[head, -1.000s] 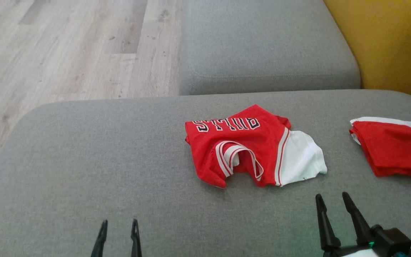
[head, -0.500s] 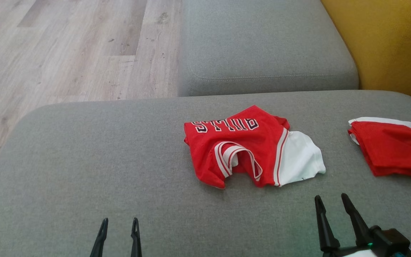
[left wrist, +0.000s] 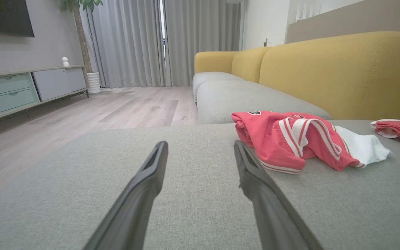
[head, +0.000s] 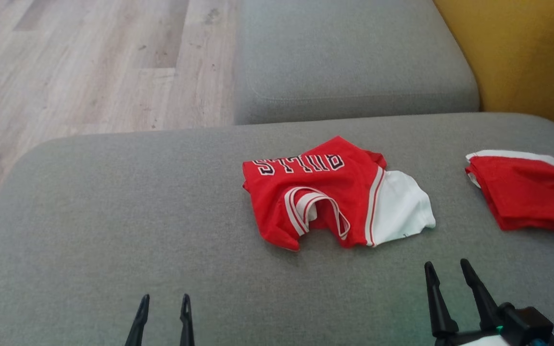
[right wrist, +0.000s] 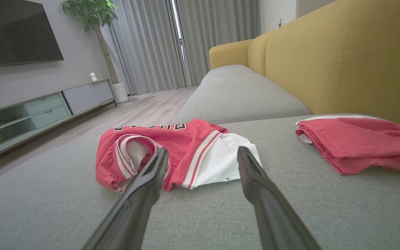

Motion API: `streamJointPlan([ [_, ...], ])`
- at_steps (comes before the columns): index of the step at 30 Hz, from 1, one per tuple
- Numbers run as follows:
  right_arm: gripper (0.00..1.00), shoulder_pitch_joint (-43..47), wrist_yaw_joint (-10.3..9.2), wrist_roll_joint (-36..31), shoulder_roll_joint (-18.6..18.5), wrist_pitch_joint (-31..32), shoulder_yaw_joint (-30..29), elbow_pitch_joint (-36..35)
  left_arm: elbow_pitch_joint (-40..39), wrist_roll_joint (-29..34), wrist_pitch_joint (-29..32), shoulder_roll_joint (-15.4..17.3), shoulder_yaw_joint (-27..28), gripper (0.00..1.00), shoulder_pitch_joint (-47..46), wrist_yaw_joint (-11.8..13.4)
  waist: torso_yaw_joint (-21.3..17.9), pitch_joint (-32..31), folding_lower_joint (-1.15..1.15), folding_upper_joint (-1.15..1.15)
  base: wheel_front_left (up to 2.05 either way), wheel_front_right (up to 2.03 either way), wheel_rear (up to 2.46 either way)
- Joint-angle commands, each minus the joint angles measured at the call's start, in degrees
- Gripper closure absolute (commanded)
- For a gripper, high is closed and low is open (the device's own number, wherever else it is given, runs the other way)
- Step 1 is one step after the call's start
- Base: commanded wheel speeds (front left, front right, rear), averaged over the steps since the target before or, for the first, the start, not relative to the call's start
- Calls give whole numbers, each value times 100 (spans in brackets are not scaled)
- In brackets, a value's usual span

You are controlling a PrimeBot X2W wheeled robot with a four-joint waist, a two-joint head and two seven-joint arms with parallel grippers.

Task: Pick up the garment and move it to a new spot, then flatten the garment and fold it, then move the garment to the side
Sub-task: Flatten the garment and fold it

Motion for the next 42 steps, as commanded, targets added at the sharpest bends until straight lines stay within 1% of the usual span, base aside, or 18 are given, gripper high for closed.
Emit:
streamJointPlan([
  [1, 0, -241, -4, 8, -31, -62, 113, -214, -146, 61, -54, -92, 197, 0, -267, -22, -38, 45, 0, 0, 0, 0, 0],
  [6, 0, -337, -4, -31, -31, -62, 105, -372, 64, -27, -54, -111, 129, 0, -641, -97, -326, 344, 0, 0, 0, 0, 0],
  [8, 0, -398, -4, -41, -31, -62, 99, -436, 177, -5, -54, -115, 18, 0, -888, -173, -465, 506, 0, 0, 0, 0, 0],
  [11, 0, -492, -4, -51, -31, -62, 108, -508, 462, 77, -54, -119, -245, 0, -1375, -367, -679, 774, 0, 0, 0, 0, 0],
  [14, 0, -613, -4, -66, -30, -62, 117, -596, 842, 199, -54, -122, -548, 0, -2005, -580, -893, 1172, 0, 0, 0, 0, 0],
  [19, 0, -899, -4, -65, -30, -62, 121, -705, 1736, 480, -36, -124, -1086, 0, -3280, -955, -1214, 1791, 0, 0, 0, 0, 0],
  [22, 0, -1067, -4, -39, -30, -62, 152, -717, 2231, 470, 52, -125, -1474, 0, -3974, -1187, -1383, 2047, 0, 0, 0, 0, 0],
  [25, 0, -1222, -4, 3, -30, -62, 160, -725, 2637, 333, 157, -126, -1909, 0, -4538, -1328, -1509, 2234, 0, 0, 0, 0, 0],
  [28, 0, -1327, -4, 48, -30, -62, 173, -736, 2964, 142, 253, -126, -2365, 0, -4958, -1413, -1611, 2365, 0, 0, 0, 0, 0],
  [31, 0, -1393, -4, 61, -30, -62, 200, -734, 3361, -56, 537, -126, -2783, 0, -5288, -1465, -1698, 2480, 0, 0, 0, 0, 0],
  [34, 0, -1461, -4, 75, -30, -62, 247, -722, 3807, -271, 923, -126, -3005, 0, -5533, -1418, -1789, 2569, 0, 0, 0, 0, 0],
  [38, 0, -1503, -4, 105, -30, -62, 266, -700, 4208, -480, 1068, -126, -3239, 0, -5744, -1365, -1864, 2608, 0, 0, 0, 0, 0],
  [39, 0, -1503, -4, 110, -30, -62, 266, -695, 4286, -509, 1052, -126, -3296, 7, -5783, -1360, -1873, 2603, 0, 0, 0, 0, 0],
  [40, 0, -1500, -4, 114, -30, -62, 265, -686, 4337, -555, 988, -126, -3328, 69, -5810, -1337, -1879, 2585, 0, 0, 0, 0, 0],
  [41, 0, -1490, -4, 115, -30, -62, 261, -672, 4360, -615, 887, -126, -3352, 100, -5825, -1318, -1881, 2548, 0, 0, 0, 0, 0],
  [42, 0, -1471, -4, 114, -30, -62, 253, -656, 4368, -678, 800, -127, -3397, 100, -5835, -1322, -1875, 2502, 0, 0, 0, 0, 0],
])
